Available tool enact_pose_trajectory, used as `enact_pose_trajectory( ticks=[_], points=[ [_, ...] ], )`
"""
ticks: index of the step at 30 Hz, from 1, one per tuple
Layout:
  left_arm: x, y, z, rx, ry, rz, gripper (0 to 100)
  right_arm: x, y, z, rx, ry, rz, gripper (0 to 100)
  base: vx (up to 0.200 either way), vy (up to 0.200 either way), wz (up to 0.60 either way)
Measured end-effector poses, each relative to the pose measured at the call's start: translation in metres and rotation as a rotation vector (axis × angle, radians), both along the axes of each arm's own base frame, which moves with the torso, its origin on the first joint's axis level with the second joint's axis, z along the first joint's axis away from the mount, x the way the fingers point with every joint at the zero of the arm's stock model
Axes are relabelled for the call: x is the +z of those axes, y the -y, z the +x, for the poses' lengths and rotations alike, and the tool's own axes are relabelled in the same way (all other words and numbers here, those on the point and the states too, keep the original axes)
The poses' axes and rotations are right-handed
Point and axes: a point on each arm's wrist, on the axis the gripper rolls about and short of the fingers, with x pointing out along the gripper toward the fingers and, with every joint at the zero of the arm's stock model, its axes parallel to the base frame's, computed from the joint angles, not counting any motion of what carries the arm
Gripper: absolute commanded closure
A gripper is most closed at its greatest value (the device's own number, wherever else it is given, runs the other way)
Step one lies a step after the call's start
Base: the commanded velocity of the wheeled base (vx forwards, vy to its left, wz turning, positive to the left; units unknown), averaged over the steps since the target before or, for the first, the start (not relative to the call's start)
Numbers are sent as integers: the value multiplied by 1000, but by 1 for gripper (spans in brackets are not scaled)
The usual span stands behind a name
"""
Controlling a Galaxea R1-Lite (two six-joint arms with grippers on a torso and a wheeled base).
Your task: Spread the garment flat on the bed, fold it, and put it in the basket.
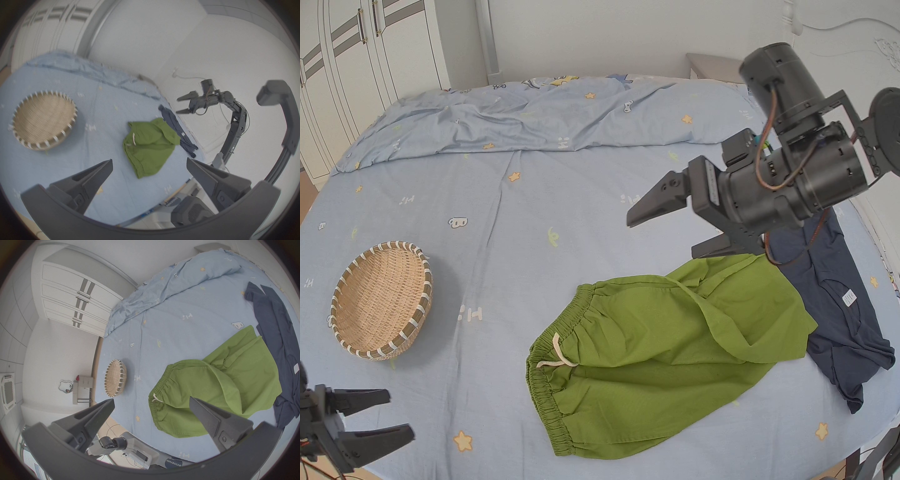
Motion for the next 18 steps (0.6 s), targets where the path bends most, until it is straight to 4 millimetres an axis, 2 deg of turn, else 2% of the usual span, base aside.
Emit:
enact_pose_trajectory(
  ticks=[4, 10, 15, 18],
  points=[
    [-8, 8, 36, -83, -155, -39, 0, 5, 21, -6, 21, -3, 67, 0, 0, 0, 0],
    [-33, 27, 88, -172, -343, -73, 0, 3, 53, -11, 12, 5, 140, 0, 0, 0, 0],
    [-67, 50, 126, -219, -463, -66, 0, -10, 77, -16, -16, 29, 188, 0, 0, 0, 0],
    [-89, 66, 140, -243, -531, -53, 0, -20, 90, -19, -38, 42, 208, 0, 0, 0, 0]
  ],
)
